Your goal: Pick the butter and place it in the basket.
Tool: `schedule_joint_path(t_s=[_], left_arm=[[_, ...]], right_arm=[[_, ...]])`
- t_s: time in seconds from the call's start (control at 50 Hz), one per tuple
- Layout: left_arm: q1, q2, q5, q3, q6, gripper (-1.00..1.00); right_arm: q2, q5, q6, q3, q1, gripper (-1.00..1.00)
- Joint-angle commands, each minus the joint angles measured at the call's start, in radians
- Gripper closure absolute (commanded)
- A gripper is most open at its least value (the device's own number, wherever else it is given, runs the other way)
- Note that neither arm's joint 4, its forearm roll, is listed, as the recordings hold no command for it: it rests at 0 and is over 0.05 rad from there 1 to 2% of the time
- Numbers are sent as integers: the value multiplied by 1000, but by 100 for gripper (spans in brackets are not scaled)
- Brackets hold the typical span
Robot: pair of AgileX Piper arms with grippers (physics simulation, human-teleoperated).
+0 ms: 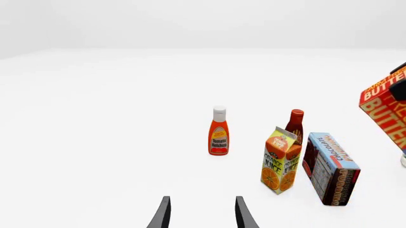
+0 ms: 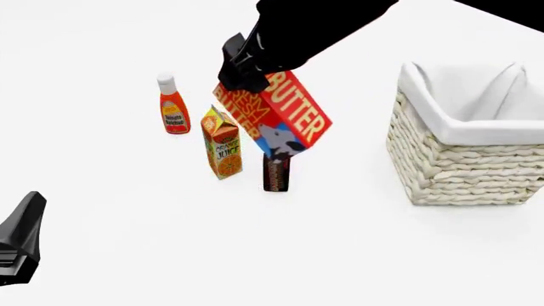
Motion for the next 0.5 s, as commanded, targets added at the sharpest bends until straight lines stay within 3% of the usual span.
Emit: schedule_joint_path(t_s=[0.02,0.5], left_arm=[[0,0,0,0,0,-100],[0,0,0,0,0,-100]], right_arm=[[-24,-39,29,16,-36,100],[-73,-110,51,62,-122,100]])
